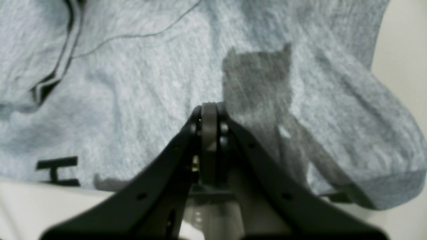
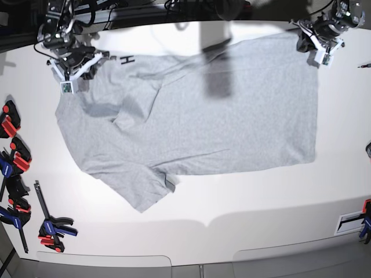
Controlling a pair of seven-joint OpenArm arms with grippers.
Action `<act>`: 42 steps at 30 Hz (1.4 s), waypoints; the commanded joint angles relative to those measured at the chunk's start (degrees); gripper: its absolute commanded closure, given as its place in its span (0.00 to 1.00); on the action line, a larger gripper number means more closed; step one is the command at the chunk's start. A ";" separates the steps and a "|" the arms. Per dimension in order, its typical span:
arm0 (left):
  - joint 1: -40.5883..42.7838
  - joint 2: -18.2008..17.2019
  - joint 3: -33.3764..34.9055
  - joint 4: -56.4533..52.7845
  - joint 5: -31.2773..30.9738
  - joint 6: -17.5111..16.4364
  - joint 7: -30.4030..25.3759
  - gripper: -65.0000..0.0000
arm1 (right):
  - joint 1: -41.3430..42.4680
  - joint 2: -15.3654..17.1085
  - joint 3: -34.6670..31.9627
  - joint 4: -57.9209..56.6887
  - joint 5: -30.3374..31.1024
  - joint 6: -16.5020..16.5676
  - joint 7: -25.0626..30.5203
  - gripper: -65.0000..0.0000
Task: Fold the T-shirt properly
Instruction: 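Pull both shoulder corners apart to stretch the shirt flat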
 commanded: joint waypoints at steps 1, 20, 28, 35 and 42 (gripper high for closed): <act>1.09 -0.70 -1.49 -0.28 2.69 1.49 2.89 1.00 | -1.79 -0.02 -0.11 0.04 -1.70 0.24 -5.57 1.00; 1.66 -0.68 -5.86 -0.28 2.67 1.73 3.26 1.00 | -10.45 -0.15 -0.11 6.25 8.22 0.28 -9.03 1.00; 1.66 -0.70 -5.86 -0.28 2.78 2.93 3.28 1.00 | -10.88 -0.13 -0.11 7.17 5.35 0.26 -9.31 1.00; 1.66 -0.70 -5.86 -0.28 4.15 4.70 3.28 1.00 | -10.75 -0.13 -0.11 7.19 1.14 0.13 -7.91 1.00; 1.62 -0.70 -5.86 -0.26 4.13 4.72 3.43 1.00 | -10.73 0.00 0.52 7.85 -2.21 -2.36 -6.12 1.00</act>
